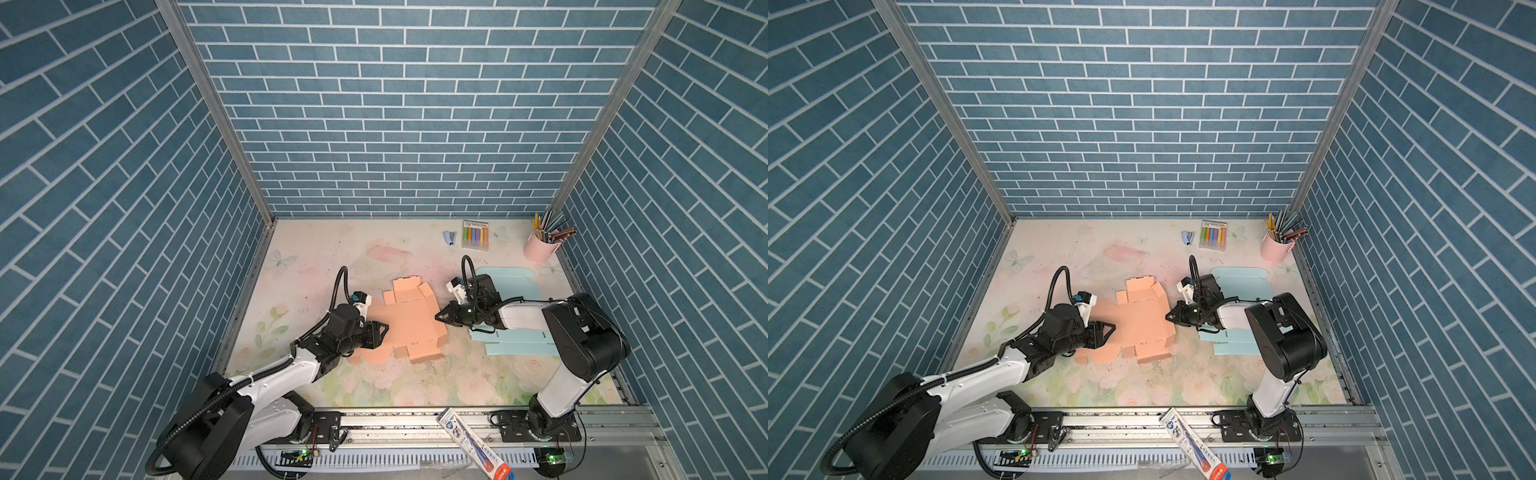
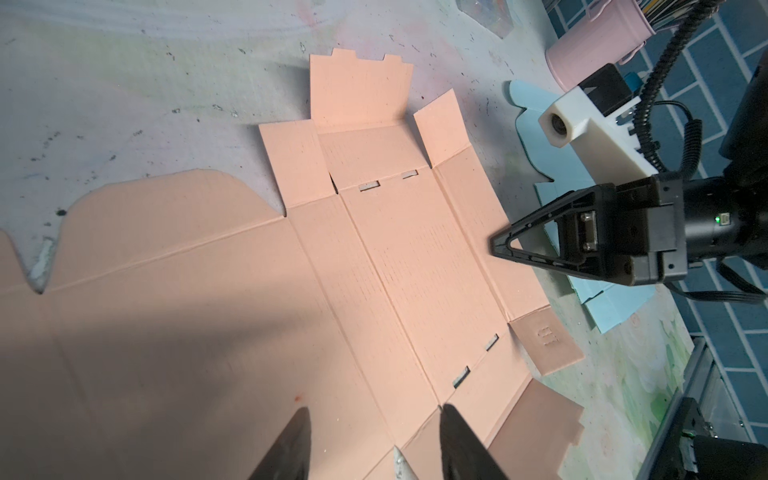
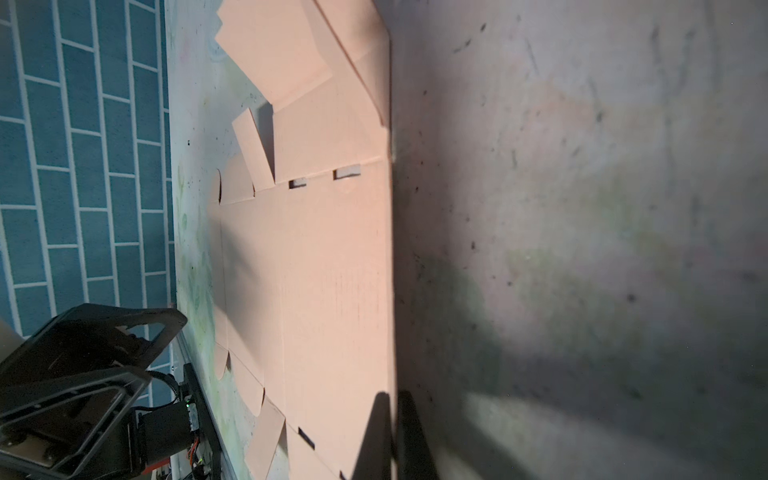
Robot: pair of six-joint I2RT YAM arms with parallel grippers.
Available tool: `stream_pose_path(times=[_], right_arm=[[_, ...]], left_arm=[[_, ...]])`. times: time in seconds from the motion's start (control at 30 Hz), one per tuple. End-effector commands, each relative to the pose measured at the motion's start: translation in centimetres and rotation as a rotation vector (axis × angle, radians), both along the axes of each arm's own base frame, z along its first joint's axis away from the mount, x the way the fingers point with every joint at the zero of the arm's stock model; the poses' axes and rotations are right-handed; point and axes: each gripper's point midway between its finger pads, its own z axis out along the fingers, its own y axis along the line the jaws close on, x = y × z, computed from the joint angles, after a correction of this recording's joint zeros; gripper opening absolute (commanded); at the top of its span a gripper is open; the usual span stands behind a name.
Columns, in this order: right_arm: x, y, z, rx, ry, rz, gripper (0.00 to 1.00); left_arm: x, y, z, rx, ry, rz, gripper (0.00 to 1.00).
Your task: Fold the paper box
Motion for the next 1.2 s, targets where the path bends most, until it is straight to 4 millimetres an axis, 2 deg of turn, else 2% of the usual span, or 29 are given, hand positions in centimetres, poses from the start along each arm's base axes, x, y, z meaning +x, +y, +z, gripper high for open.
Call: stream_pose_path(times=[0.0, 0.07, 0.1, 0.23, 0.3, 0.5, 0.6, 0.73, 0.83, 1.0, 1.17], right_arm=[[-0.4, -1.3, 0.4, -0.137, -0.037, 0.024, 0.01], [-0.6, -1.9, 1.3, -0.23, -0.081, 0.057, 0.0], [-0.8, -2.2, 1.6, -0.266, -0.095, 0.072, 0.0], [-2.0, -2.3, 3.3, -0.372, -0.177, 0.157, 0.0], [-2.4, -2.2, 4.0, -0.416, -0.218, 0.183, 0.0], [-2.8, -1.5, 6.4, -0.507, -0.354, 0.209, 0.0], [-2.9, -1.0, 7.1, -0.525, -0.398, 0.219, 0.0], [-2.9, -0.3, 8.2, -0.526, -0.468, 0.224, 0.0], [-2.9, 0.1, 9.1, -0.529, -0.513, 0.225, 0.0], [-2.9, 0.3, 9.9, -0.524, -0.552, 0.229, 0.0], [-3.2, 0.7, 10.0, -0.549, -0.584, 0.259, 0.0]], left_arm=[[0.1, -0.3, 1.2, -0.034, -0.035, -0.019, 0.21], [0.1, -0.8, 1.8, -0.048, -0.037, -0.034, 0.03], [0.2, -0.9, 1.9, -0.053, -0.036, -0.041, 0.0], [1.5, -2.2, 3.4, -0.066, -0.066, -0.068, 0.0], [2.8, -2.7, 4.4, -0.064, -0.084, -0.073, 0.0], [7.1, -4.7, 9.0, -0.147, -0.158, -0.083, 0.0], [8.9, -5.7, 10.2, -0.155, -0.176, -0.084, 0.0], [10.7, -7.4, 10.0, -0.157, -0.152, -0.112, 0.0], [11.3, -8.3, 9.7, -0.15, -0.146, -0.126, 0.0], [11.6, -8.6, 8.7, -0.118, -0.133, -0.127, 0.0], [11.2, -9.6, 8.0, -0.086, -0.128, -0.155, 0.0]])
